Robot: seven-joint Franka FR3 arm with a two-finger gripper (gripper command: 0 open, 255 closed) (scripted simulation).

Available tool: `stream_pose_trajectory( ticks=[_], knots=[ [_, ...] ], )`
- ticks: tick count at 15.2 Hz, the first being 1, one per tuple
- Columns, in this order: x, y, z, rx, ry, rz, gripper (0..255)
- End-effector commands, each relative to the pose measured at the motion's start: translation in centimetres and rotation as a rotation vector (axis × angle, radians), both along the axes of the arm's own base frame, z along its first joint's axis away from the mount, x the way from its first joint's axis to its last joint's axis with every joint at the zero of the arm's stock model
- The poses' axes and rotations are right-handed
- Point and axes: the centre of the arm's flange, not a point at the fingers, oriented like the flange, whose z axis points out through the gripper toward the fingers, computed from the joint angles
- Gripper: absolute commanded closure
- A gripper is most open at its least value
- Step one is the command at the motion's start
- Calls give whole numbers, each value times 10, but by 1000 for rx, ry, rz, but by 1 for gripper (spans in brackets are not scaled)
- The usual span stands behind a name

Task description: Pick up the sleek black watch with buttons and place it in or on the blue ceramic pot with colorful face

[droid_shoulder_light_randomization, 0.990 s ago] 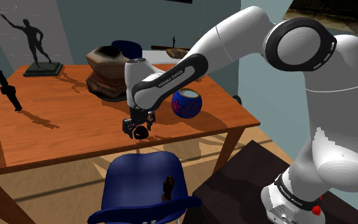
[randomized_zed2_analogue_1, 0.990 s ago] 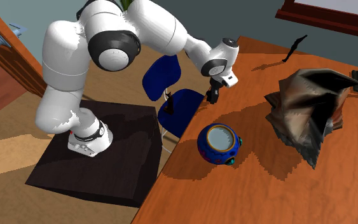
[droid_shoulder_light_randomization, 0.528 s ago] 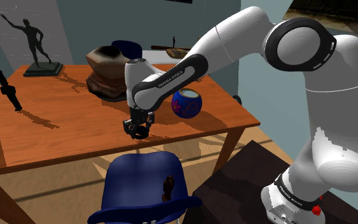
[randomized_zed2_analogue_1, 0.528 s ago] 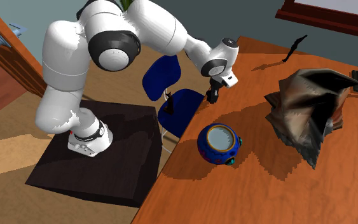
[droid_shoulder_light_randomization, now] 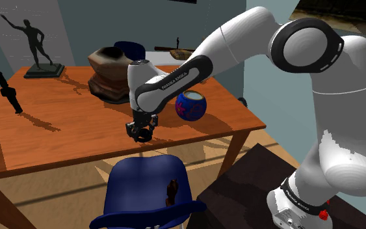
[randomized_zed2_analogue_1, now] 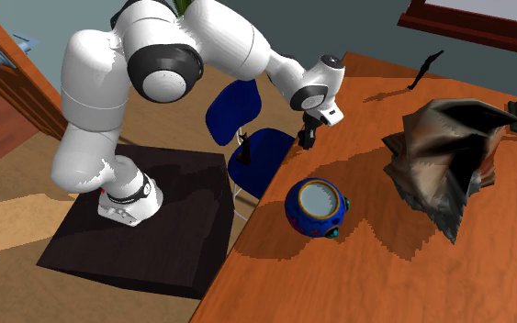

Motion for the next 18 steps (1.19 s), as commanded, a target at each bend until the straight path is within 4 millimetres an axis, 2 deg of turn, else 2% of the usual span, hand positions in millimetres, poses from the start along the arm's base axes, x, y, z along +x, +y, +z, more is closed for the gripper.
stream_pose_trajectory(
  ticks=[1,18],
  knots=[
    [0,0,5,0,0,0,255],
    [0,0,95,0,0,0,255]
  ],
)
